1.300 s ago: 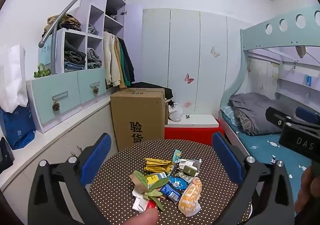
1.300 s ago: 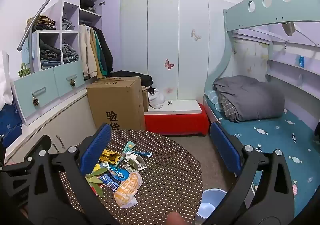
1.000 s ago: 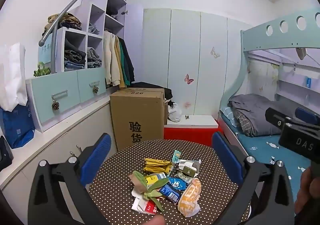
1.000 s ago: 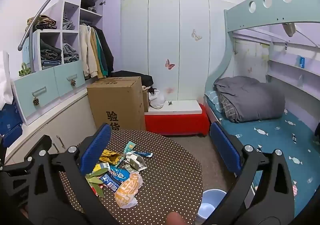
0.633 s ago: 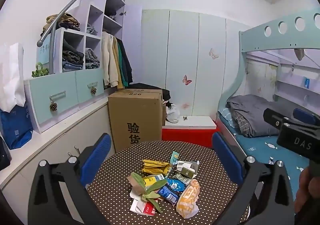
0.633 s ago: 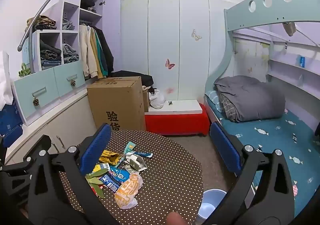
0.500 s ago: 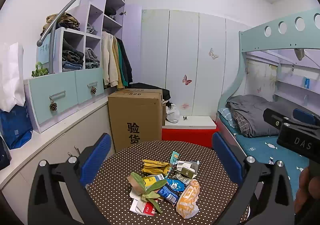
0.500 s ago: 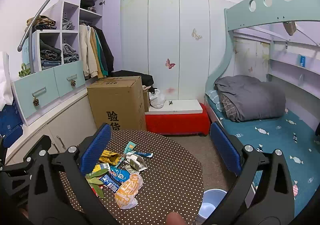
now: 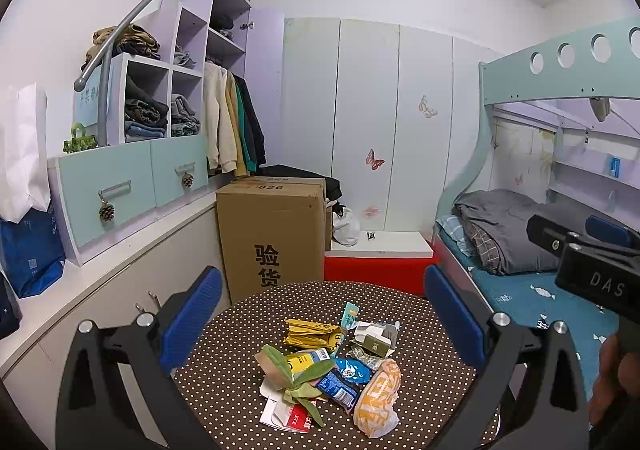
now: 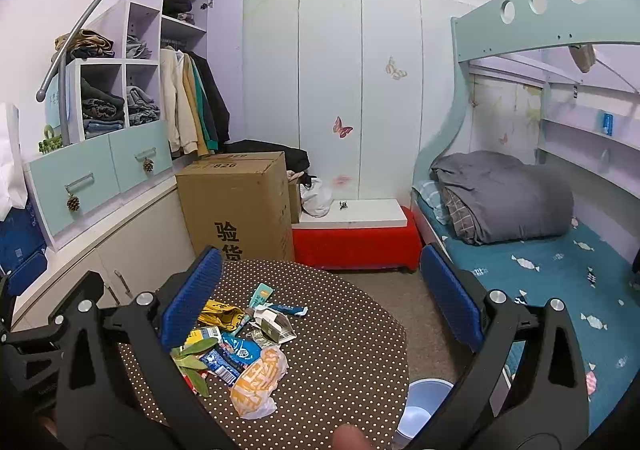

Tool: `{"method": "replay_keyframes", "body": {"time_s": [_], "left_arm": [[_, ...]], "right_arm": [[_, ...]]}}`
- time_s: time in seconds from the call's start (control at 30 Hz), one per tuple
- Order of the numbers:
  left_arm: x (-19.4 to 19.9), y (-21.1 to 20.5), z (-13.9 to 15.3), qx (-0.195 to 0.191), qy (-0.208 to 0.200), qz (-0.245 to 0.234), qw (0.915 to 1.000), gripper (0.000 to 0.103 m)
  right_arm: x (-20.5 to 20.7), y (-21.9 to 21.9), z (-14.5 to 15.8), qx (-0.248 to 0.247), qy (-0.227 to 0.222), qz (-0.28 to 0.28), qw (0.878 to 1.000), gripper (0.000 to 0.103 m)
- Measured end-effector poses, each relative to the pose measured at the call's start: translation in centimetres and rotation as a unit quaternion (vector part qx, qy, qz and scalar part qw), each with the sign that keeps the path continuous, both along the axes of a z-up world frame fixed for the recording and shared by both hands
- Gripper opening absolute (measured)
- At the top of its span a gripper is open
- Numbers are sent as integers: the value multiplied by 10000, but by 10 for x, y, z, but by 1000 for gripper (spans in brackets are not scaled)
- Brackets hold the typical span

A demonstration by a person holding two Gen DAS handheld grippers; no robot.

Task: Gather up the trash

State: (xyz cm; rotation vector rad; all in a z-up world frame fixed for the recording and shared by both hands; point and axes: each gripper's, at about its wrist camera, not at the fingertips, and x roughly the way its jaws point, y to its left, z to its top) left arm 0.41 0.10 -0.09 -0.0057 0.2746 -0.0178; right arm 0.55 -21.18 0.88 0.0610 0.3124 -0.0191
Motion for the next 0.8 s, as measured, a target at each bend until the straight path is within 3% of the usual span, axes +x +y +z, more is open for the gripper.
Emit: {"method": "replay_keyframes", "body": {"time_s": [0.47, 0.8], "left_arm": [[3, 2, -2, -14, 19, -17, 10000, 99], [20, 17, -19, -101, 259, 76, 9996, 99]], "right_arm": [[0, 0, -1, -4, -7, 0, 10000, 97], [17, 3, -6, -54, 181, 0, 9998, 97]]}}
